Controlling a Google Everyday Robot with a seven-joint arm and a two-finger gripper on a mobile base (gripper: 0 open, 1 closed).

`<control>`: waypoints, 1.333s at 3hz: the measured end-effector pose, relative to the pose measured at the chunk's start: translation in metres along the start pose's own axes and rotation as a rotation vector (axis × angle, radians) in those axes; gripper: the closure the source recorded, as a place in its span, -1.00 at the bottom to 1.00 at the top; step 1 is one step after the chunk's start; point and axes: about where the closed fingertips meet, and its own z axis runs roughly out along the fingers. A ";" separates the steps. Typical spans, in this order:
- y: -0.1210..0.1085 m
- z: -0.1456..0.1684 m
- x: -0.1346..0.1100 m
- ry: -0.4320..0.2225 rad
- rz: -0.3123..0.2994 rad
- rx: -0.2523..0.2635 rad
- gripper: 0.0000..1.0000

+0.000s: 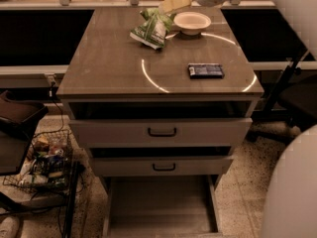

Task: Place green jalapeno chip bag into bottom drawer

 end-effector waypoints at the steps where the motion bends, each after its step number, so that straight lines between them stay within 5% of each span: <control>1: 0.030 0.042 -0.005 -0.037 0.079 -0.004 -1.00; 3: 0.040 0.080 -0.026 -0.076 0.095 0.002 -1.00; 4: 0.042 0.122 -0.041 -0.119 0.173 0.013 -1.00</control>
Offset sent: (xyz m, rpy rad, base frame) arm 0.0227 0.0507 -0.0242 0.0910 -0.0087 -0.0800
